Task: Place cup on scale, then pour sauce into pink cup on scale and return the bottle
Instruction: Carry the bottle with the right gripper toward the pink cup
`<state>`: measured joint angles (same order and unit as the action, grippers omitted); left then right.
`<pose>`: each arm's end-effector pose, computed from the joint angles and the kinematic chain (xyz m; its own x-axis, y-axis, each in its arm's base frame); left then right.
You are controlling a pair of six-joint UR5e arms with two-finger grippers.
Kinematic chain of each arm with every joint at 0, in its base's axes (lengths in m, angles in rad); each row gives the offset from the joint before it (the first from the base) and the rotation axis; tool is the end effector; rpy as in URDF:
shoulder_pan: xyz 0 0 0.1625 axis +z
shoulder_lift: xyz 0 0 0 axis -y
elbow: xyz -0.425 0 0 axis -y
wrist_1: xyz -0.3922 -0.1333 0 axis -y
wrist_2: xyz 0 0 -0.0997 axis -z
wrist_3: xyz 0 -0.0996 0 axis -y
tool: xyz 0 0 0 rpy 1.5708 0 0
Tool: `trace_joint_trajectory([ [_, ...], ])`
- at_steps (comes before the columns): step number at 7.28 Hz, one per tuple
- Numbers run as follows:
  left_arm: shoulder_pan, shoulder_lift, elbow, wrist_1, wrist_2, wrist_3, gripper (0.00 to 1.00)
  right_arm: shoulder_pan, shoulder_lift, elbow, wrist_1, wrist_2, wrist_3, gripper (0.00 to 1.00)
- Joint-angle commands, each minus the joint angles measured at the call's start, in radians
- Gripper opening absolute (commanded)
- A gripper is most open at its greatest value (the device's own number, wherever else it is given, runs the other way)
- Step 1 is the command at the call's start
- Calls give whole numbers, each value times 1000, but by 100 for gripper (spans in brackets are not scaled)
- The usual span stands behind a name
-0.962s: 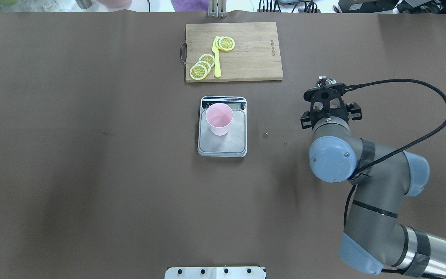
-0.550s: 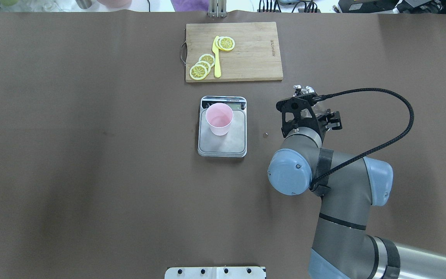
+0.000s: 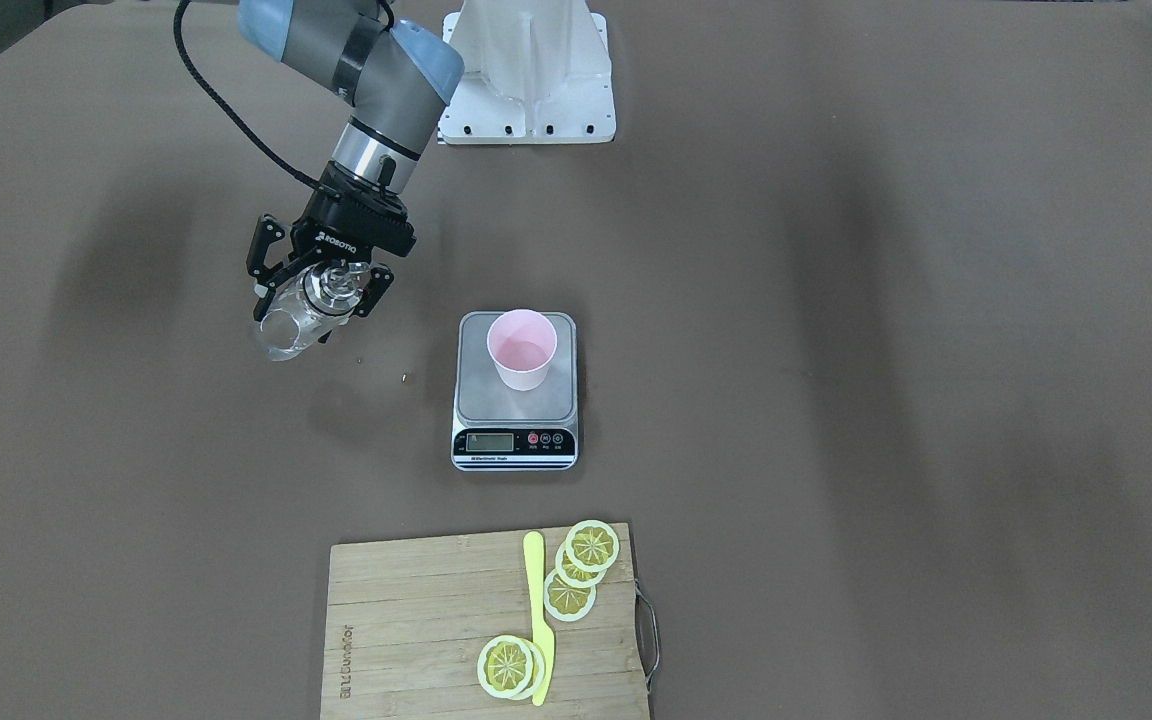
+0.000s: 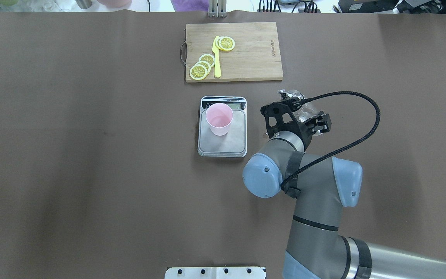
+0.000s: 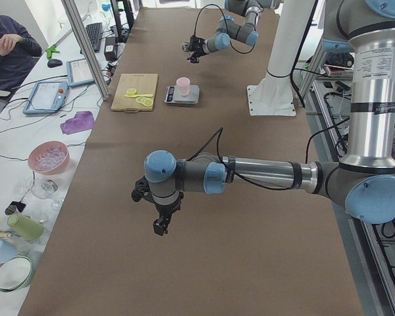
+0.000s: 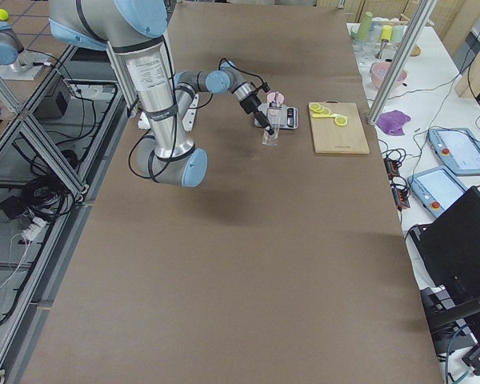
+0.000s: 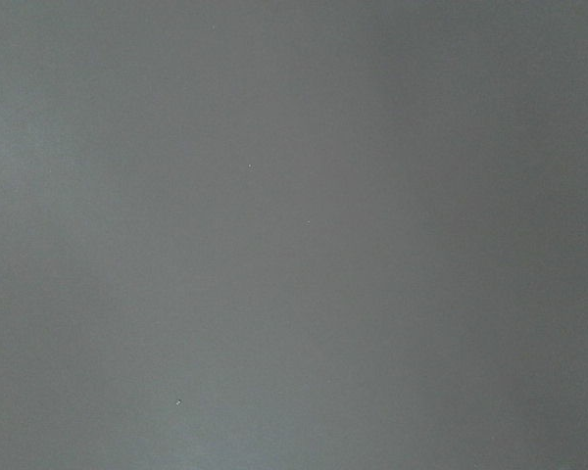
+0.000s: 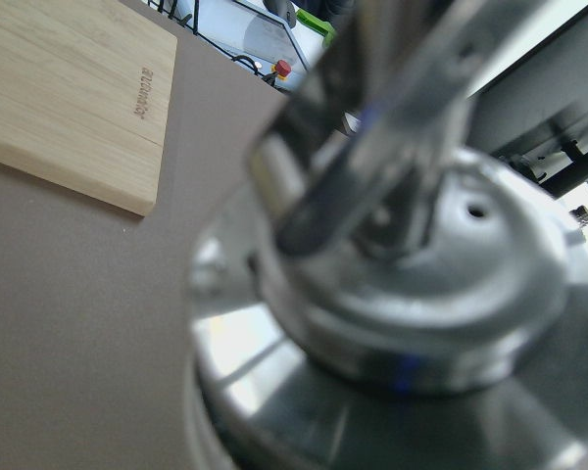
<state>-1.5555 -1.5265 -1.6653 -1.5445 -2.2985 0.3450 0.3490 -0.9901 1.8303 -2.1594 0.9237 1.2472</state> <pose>-0.0598 -0.4753 0.6394 0.6972 0.3638 -0.6177 -0.2668 0.9315 0.2474 -0.5083 -0.3907 0.2779 0.9945 0.0919 0.0504 -0.1030 0.7675 0.6328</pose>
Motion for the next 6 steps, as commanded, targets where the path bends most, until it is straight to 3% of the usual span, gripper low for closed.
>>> trace_joint_trajectory([
  [1, 0, 15, 1, -2, 1, 3, 98, -16, 109, -93, -150, -3, 69, 0],
  [3, 0, 16, 13, -2, -1, 8, 98, -19, 169, -207, -178, -3, 90, 0],
  [6, 0, 16, 19, -2, -2, 8, 98, -19, 249, -275, -316, -8, 119, 0],
])
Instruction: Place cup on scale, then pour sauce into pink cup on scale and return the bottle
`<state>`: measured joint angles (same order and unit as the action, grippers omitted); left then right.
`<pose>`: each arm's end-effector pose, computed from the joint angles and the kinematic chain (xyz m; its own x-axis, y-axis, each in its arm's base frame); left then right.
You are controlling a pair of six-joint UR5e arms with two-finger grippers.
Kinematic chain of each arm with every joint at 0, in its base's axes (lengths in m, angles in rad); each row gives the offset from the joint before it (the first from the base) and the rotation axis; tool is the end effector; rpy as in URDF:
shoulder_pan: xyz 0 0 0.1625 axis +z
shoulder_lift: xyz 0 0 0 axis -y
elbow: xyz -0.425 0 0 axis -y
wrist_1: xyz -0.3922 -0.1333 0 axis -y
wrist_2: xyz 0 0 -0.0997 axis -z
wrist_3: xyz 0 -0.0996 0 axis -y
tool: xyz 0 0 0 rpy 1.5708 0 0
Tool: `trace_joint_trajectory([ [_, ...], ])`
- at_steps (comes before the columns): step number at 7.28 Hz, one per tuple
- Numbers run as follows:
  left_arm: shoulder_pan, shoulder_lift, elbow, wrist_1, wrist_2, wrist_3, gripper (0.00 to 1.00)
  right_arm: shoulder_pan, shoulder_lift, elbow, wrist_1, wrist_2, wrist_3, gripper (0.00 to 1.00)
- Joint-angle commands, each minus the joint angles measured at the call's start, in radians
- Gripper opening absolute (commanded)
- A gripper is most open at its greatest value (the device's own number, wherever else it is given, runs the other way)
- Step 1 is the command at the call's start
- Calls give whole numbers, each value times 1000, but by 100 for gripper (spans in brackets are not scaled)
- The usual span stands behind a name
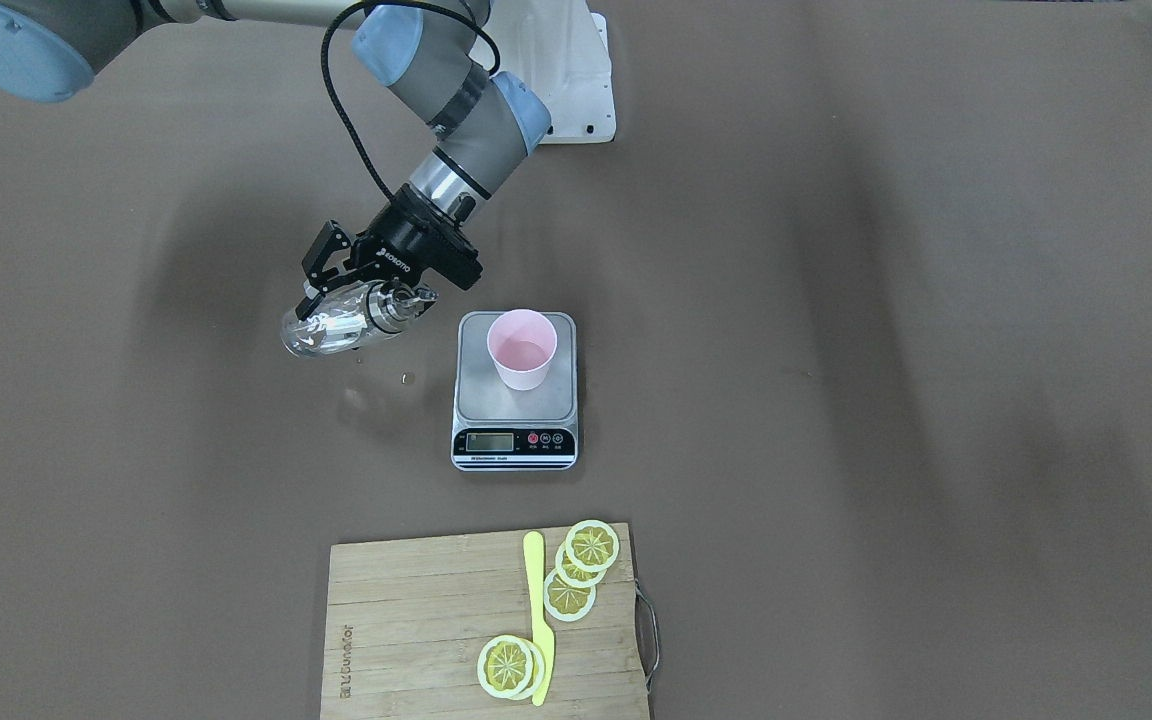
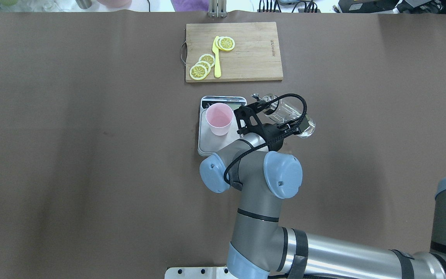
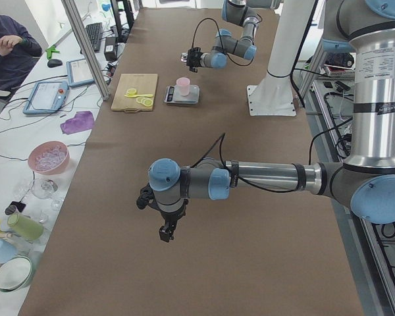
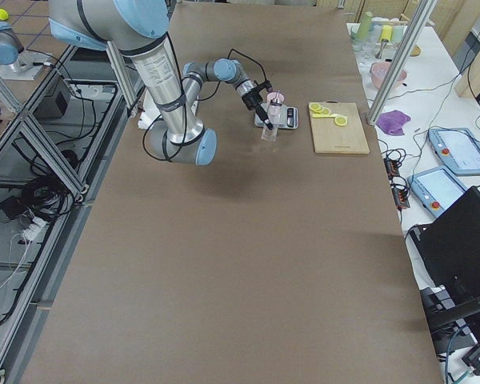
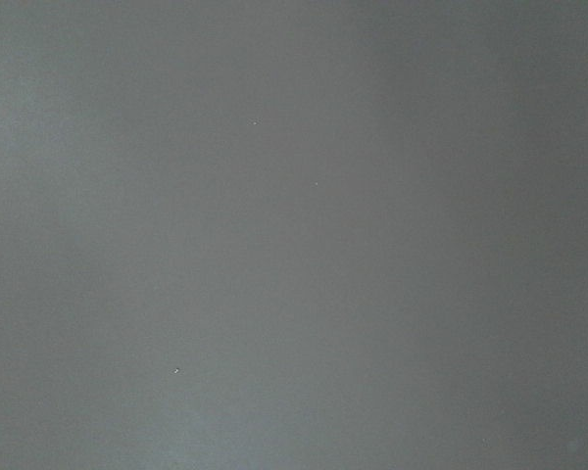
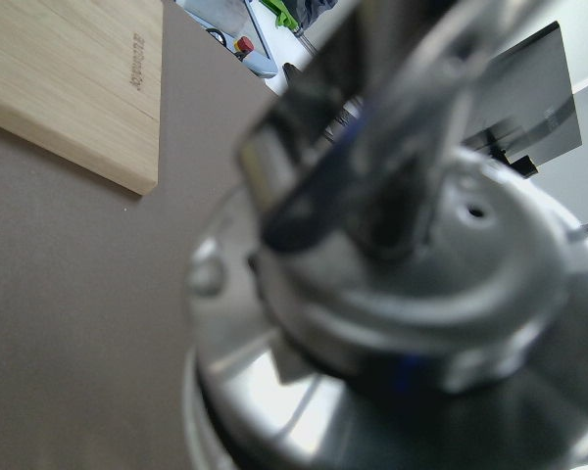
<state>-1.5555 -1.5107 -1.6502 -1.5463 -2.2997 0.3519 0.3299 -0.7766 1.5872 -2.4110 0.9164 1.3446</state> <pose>-0.0598 -0.4669 0.6540 0.6949 0.3521 -0.6270 -0.2714 0.9359 0.2247 -0.5717 -0.4007 0.2581 0.9754 0.1459 -0.1653 -0.0218 0.8098 0.5863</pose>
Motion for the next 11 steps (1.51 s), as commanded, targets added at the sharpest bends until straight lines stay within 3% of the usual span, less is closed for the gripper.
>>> trace_joint_trajectory([
  [1, 0, 0, 6, 0, -1, 1, 98, 0, 68, -76, -91, -1, 27, 0],
  [2, 0, 0, 6, 0, -1, 1, 98, 0, 97, -123, -117, -1, 34, 0],
  [6, 0, 1, 6, 0, -1, 1, 98, -8, 146, -171, -270, -13, 100, 0],
  [11, 0, 15, 3, -2, -6, 1, 98, -12, 216, -280, -326, -13, 140, 0],
])
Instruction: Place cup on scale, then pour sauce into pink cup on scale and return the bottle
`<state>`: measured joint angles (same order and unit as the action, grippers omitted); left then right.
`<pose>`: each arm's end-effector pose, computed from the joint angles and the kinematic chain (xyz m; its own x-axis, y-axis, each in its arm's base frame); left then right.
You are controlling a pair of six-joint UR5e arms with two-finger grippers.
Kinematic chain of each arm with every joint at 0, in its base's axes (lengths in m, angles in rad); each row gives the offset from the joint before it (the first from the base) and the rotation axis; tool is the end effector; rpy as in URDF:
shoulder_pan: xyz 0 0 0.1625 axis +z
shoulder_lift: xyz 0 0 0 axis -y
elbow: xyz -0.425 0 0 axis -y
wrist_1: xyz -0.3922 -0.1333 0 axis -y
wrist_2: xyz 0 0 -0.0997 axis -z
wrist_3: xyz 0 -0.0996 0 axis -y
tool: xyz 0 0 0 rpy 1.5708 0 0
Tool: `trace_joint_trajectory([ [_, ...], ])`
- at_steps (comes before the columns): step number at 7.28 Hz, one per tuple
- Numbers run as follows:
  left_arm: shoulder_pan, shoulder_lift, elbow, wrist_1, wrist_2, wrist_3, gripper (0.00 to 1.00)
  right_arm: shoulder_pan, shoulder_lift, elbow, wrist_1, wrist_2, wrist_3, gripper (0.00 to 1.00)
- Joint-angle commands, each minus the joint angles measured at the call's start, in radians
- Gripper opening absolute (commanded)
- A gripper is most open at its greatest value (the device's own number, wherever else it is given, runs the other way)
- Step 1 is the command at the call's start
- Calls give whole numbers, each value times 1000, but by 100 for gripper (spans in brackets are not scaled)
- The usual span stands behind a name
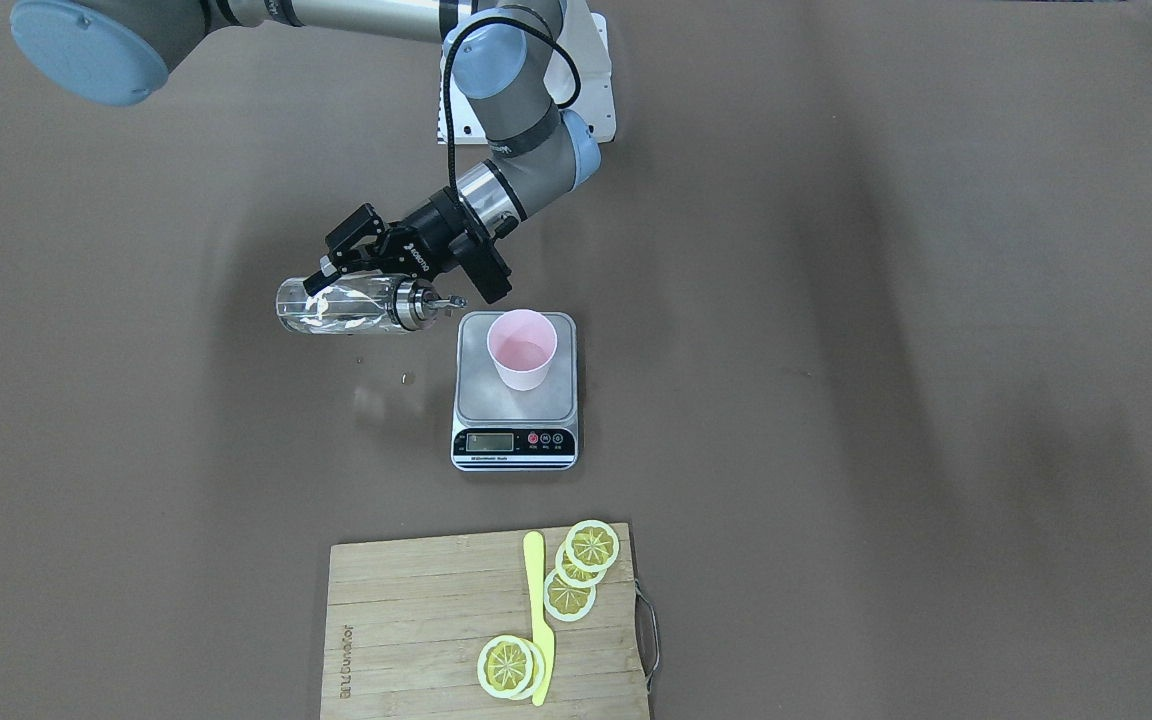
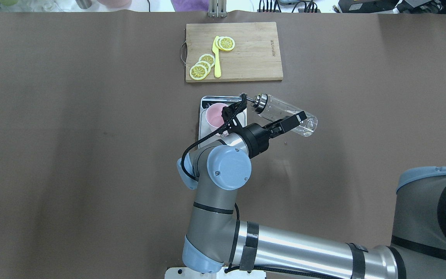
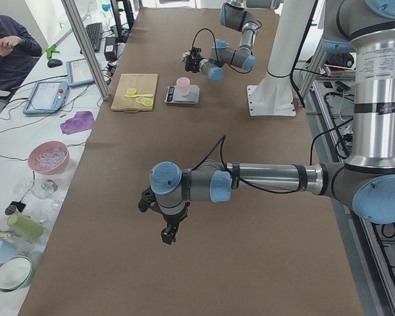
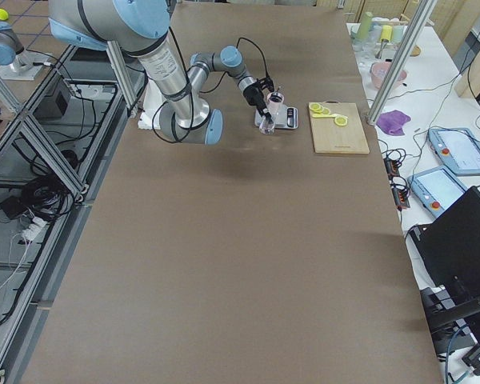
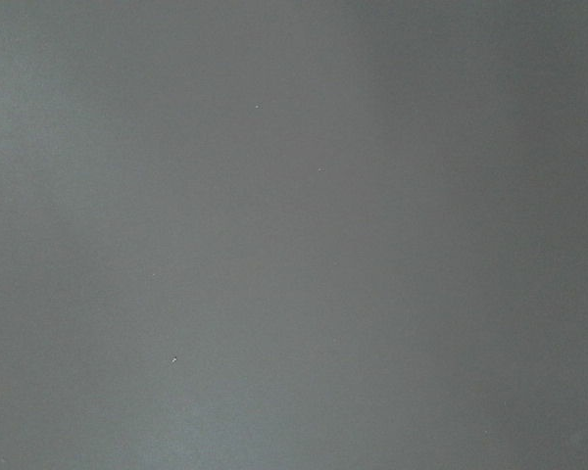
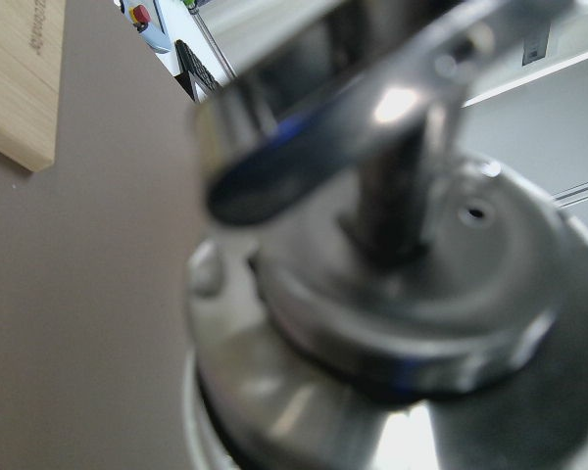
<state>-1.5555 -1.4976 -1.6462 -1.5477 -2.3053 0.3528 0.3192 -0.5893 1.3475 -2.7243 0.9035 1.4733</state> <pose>-0.0595 -0.4602 0.6615 0.6913 0.3429 -0.6360 -0.2708 0.9390 0.2119 -0.6034 -0.4047 0.2396 0.8741 0.2084 -0.4389 0.0652 0.8449 0.5309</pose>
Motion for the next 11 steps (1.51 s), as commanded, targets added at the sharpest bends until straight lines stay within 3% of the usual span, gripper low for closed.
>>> trace_joint_trajectory([
  [1, 0, 2, -1, 0, 0, 0, 98, -3, 46, -80, -12, 0, 28, 0],
  [11, 0, 8, 0, 0, 0, 2, 98, -25, 69, -122, -138, 0, 99, 0],
])
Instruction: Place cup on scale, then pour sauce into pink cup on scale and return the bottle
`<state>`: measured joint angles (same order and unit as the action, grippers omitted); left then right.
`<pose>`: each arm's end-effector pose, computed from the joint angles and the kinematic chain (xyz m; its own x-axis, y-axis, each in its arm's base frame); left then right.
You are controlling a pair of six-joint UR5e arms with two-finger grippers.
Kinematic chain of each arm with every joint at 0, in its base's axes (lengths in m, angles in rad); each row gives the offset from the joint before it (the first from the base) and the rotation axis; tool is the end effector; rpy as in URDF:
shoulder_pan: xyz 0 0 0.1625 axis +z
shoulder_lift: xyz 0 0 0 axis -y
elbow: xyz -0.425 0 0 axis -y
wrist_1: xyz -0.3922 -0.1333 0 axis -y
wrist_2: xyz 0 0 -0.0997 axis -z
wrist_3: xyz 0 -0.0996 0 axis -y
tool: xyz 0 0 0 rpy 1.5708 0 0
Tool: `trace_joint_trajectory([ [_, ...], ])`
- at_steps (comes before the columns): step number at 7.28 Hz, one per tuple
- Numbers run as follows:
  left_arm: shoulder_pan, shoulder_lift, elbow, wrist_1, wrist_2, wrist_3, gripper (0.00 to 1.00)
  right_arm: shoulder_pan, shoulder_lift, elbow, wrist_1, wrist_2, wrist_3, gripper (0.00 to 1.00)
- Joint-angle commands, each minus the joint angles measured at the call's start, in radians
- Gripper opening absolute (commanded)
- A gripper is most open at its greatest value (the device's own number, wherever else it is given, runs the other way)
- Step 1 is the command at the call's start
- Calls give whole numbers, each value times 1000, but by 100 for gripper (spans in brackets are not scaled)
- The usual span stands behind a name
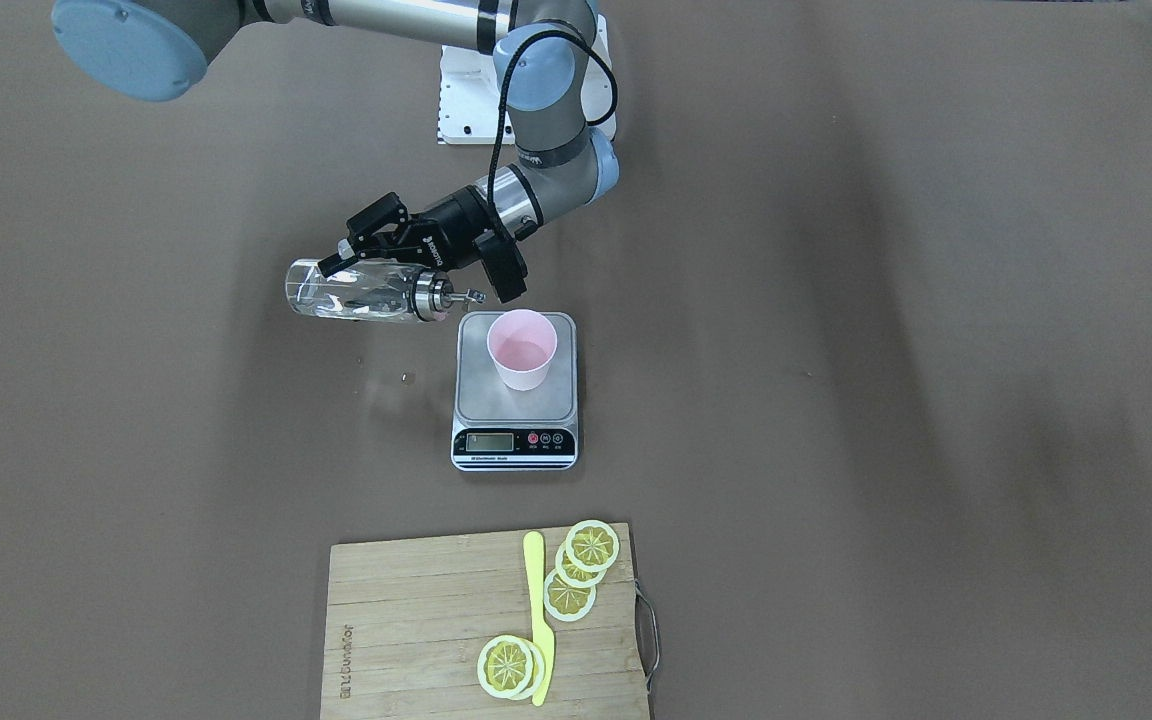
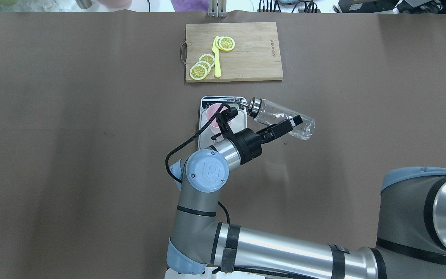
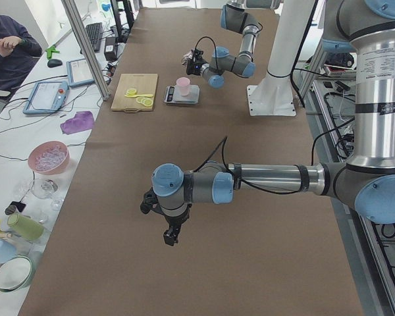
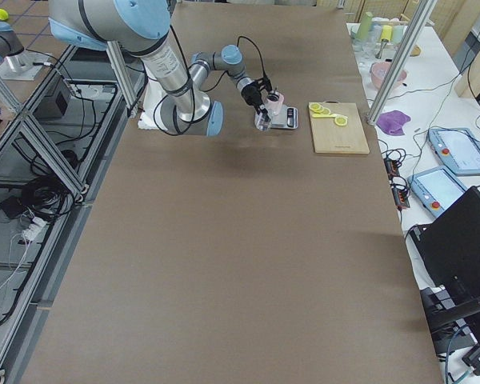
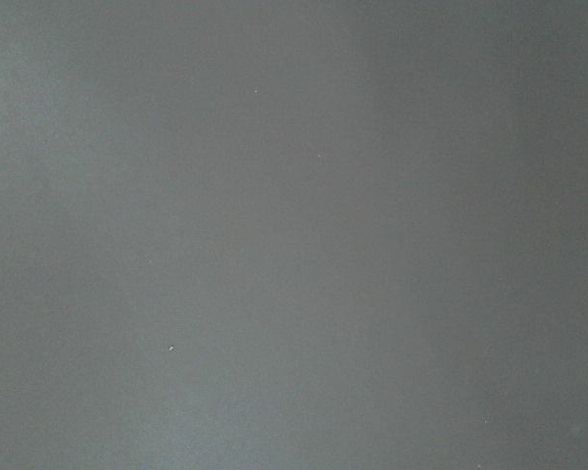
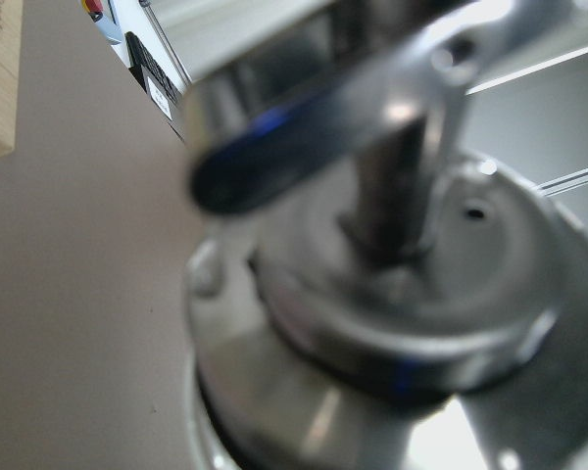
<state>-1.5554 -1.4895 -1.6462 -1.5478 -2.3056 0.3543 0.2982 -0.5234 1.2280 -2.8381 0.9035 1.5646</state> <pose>-0.0595 -0.4562 0.6652 0.6907 0.3393 -0.6386 -0.2719 0.9401 0.2054 -0.6209 -0.3948 0.2402 0.8079 0.2432 -0.5367 0.0898 0.8494 0.5201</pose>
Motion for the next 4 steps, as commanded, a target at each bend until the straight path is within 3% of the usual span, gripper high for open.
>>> trace_joint_trajectory([
  [1, 0, 0, 0, 0, 0, 0, 98, -4, 11, -4, -47, 0, 15, 0],
  [4, 0, 0, 0, 0, 0, 0, 98, -5, 26, -56, -80, 0, 34, 0],
])
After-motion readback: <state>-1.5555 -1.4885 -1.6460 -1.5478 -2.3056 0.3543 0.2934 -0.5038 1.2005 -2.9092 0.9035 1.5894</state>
